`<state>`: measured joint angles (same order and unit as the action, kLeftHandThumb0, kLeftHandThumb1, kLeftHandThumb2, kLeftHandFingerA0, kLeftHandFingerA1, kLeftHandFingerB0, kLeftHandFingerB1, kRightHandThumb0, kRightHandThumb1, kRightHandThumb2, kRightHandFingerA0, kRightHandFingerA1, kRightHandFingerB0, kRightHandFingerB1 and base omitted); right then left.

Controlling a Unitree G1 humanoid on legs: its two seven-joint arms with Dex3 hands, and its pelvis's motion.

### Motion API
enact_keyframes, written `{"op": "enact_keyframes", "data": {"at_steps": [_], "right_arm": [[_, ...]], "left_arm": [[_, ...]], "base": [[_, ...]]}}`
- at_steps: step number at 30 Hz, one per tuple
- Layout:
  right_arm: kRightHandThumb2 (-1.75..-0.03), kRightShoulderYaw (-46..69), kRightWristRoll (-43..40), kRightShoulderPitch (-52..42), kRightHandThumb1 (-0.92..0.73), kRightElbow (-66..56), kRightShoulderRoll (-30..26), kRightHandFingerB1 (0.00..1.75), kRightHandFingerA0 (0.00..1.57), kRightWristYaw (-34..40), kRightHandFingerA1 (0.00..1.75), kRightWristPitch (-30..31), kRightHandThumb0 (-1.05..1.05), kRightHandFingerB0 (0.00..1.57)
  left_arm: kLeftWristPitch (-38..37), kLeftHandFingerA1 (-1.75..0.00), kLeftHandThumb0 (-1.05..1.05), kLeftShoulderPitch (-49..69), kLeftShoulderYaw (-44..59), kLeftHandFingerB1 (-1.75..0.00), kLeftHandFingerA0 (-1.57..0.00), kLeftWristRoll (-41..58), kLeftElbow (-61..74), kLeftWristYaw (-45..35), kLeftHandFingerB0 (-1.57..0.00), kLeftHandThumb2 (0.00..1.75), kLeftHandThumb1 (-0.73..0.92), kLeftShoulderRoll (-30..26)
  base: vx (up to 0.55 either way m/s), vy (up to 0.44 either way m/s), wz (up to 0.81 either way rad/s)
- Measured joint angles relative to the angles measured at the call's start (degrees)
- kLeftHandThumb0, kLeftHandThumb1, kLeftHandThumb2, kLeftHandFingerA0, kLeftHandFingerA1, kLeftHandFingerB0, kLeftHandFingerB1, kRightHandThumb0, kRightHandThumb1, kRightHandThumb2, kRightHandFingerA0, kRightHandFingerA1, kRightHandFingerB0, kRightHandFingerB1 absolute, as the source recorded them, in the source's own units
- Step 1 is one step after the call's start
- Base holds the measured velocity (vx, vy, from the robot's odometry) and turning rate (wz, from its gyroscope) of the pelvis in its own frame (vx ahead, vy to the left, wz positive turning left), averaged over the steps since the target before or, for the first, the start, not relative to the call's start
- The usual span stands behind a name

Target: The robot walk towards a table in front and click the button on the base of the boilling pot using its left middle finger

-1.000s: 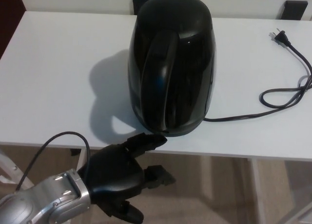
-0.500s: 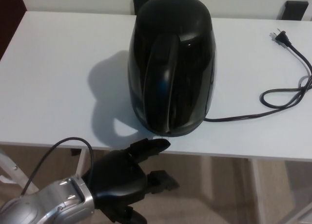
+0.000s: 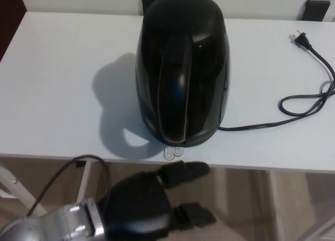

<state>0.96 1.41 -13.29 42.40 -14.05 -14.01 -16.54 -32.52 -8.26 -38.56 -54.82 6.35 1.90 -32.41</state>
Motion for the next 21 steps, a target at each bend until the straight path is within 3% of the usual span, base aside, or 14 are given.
{"op": "enact_keyframes", "data": {"at_steps": [1, 2, 3, 10, 14, 15, 16, 21], "right_arm": [[-0.58, 0.1, -0.1, -0.1, -0.63, 0.0, 0.0, 0.36, 0.68, -0.1, 0.47, 0.0, -0.39, 0.4], [-0.77, 0.1, -0.1, -0.3, -0.55, 0.0, 0.0, 0.46, 0.69, -0.2, 0.58, 0.0, -0.42, 0.37], [-0.6, 0.1, 0.0, -0.4, -0.66, 0.0, 0.0, 0.37, 0.76, -0.4, 0.48, 0.0, -0.3, 0.42], [-0.6, -0.3, 0.6, -0.5, -0.67, 0.4, -0.1, 0.37, 0.74, -0.3, 0.47, -0.1, -0.31, 0.41], [-0.59, -0.2, 0.6, -0.6, -0.67, 0.6, -0.1, 0.36, 0.73, -0.5, 0.47, -0.1, -0.32, 0.41], [-0.59, -0.3, 0.6, -0.6, -0.66, 0.8, -0.1, 0.36, 0.74, -0.5, 0.47, -0.1, -0.32, 0.41], [-0.59, -0.3, 0.6, -0.6, -0.65, 0.9, -0.1, 0.36, 0.74, -0.5, 0.47, -0.1, -0.32, 0.42], [-0.59, -0.3, 0.6, -0.7, -0.65, 1.5, -0.1, 0.36, 0.7, -0.5, 0.47, -0.1, -0.33, 0.41]], "left_arm": [[-0.5, -0.36, -0.88, 1.0, 0.0, -0.34, -0.34, 0.0, 0.9, 0.0, -0.3, 0.64, 0.77, -0.3], [-0.7, -0.34, -0.88, 2.0, 0.0, -0.33, -0.36, 0.0, 1.8, -0.1, -0.3, 0.65, 0.79, -0.7], [-1.1, -0.33, -0.88, 3.7, 0.0, -0.33, -0.35, 0.1, 3.0, -0.3, -0.29, 0.65, 0.8, -1.5], [-2.6, -0.32, -0.81, 16.9, 0.1, -0.29, -0.33, 0.2, 3.8, -0.5, -0.27, 0.64, 0.75, -7.1], [-2.4, -0.34, -0.75, 22.0, 2.2, -0.3, -0.33, 2.1, -4.7, -0.5, -0.27, 0.65, 0.77, -8.0], [-2.4, -0.33, -0.73, 22.5, 2.7, -0.29, -0.32, 2.6, -7.0, -0.6, -0.25, 0.63, 0.75, -7.8], [-2.3, -0.45, -0.73, 22.9, 3.4, -0.4, -0.25, 3.3, -9.2, -0.6, -0.17, 0.88, 0.58, -7.5], [-1.1, -0.47, -0.44, 24.7, 7.4, -0.4, -0.29, 7.6, -17.1, -1.8, -0.23, 0.67, 0.46, -4.3]], "base": [[0.0, 0.0, 0.0], [0.0, 0.0, 0.0], [0.0, 0.0, 0.0], [0.0, 0.0, 0.0], [0.0, 0.0, 0.0], [0.0, 0.0, 0.0], [0.0, 0.0, 0.0], [0.0, 0.0, 0.0]]}}
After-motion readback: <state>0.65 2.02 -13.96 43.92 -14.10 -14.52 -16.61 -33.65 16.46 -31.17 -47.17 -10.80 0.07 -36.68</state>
